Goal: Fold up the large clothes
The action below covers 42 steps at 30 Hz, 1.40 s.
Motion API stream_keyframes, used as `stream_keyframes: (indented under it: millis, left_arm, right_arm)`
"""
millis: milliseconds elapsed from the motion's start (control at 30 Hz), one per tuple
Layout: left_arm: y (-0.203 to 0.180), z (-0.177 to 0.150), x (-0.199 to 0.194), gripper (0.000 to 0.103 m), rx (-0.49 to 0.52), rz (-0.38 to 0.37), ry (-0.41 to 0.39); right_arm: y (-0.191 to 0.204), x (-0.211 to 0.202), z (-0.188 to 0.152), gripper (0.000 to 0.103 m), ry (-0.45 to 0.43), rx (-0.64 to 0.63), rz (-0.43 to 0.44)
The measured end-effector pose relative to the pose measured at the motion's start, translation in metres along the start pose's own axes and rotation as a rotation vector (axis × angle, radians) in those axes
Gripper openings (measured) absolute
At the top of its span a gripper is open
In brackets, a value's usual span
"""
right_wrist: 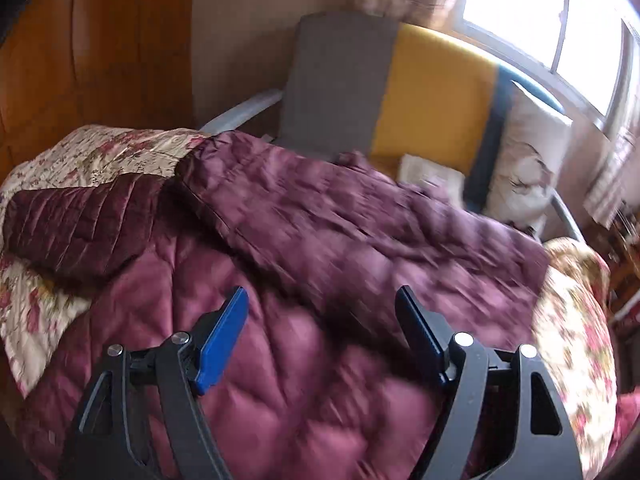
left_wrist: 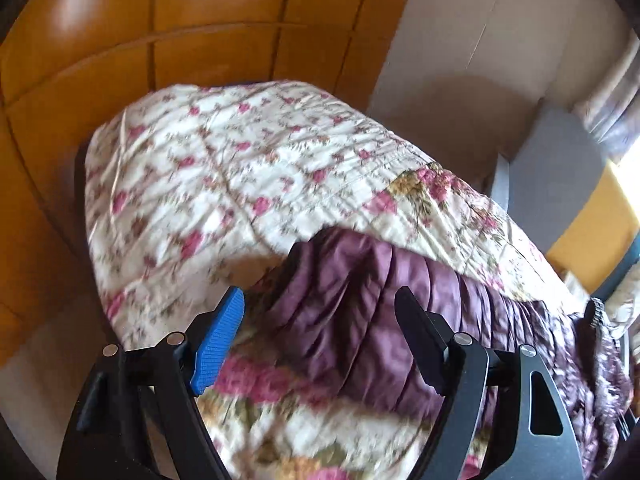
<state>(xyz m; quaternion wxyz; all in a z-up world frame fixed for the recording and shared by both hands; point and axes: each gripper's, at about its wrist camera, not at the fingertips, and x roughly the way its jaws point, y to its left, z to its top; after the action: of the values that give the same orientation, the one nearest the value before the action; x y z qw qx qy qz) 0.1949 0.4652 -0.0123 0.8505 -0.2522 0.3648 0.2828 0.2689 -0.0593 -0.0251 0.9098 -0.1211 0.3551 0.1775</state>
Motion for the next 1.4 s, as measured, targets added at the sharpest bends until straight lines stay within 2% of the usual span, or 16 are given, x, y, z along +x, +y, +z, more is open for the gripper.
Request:
stream_keyframes:
  millis: [167, 200, 233, 300, 400, 500, 600, 733, 867, 967, 1000, 1033, 1067, 1167, 1267, 1400]
  left_arm:
    - [0.002, -0.031, -0.018, 0.077, 0.034, -0.069, 0.020]
    - [-0.002, -0.036, -0.019, 0.077, 0.042, -0.081, 0.025]
    - [-0.005, -0.040, -0.019, 0.077, 0.047, -0.093, 0.031]
    - [-0.020, -0.052, -0.018, 0.077, 0.065, -0.138, 0.060]
    - [-0.044, -0.067, -0.018, 0.077, 0.089, -0.199, 0.089]
    - [-0.074, -0.084, -0.024, 0.077, 0.135, -0.264, 0.100]
    - [-0.097, -0.102, -0.027, 0.077, 0.159, -0.319, 0.131]
    - [-0.119, -0.126, -0.027, 0.077, 0.191, -0.366, 0.185]
    - [-0.132, -0.150, -0.028, 0.077, 0.194, -0.432, 0.247]
    - [-0.140, -0.165, -0.031, 0.077, 0.205, -0.480, 0.288]
    - [-0.140, -0.168, -0.032, 0.077, 0.211, -0.494, 0.298]
    - [-0.142, -0.173, -0.035, 0.077, 0.216, -0.518, 0.314]
    - [-0.143, -0.177, -0.039, 0.079, 0.219, -0.537, 0.326]
    - [-0.143, -0.190, -0.052, 0.080, 0.243, -0.608, 0.358]
    - [-0.143, -0.207, -0.060, 0.080, 0.263, -0.690, 0.407]
    - [-0.139, -0.232, -0.065, 0.080, 0.305, -0.744, 0.475]
  right_arm:
    - [0.045, 0.088, 0.024, 0.078, 0.103, -0.105, 0.003]
    - [0.047, 0.097, 0.024, 0.058, 0.107, -0.121, -0.025]
    - [0.046, 0.102, 0.024, 0.028, 0.110, -0.116, -0.055]
    - [0.032, 0.098, 0.028, 0.006, 0.092, -0.070, -0.080]
    - [-0.012, 0.061, 0.039, 0.006, -0.004, 0.039, -0.105]
    - [-0.086, 0.003, 0.047, 0.005, -0.116, 0.198, -0.140]
    - [-0.185, -0.054, 0.033, 0.005, -0.203, 0.434, -0.195]
    - [-0.334, -0.110, -0.028, 0.005, -0.269, 0.811, -0.254]
    - [-0.430, -0.127, -0.112, 0.006, -0.275, 1.120, -0.275]
    - [-0.472, -0.129, -0.170, 0.016, -0.244, 1.280, -0.267]
    - [-0.479, -0.130, -0.190, 0.042, -0.242, 1.322, -0.254]
    - [-0.484, -0.130, -0.209, 0.087, -0.240, 1.362, -0.246]
    - [-0.485, -0.130, -0.223, 0.101, -0.245, 1.402, -0.233]
    - [-0.476, -0.134, -0.254, 0.101, -0.259, 1.461, -0.164]
    - [-0.456, -0.146, -0.283, 0.101, -0.205, 1.471, -0.134]
    - [-0.396, -0.165, -0.303, 0.101, -0.094, 1.351, -0.033]
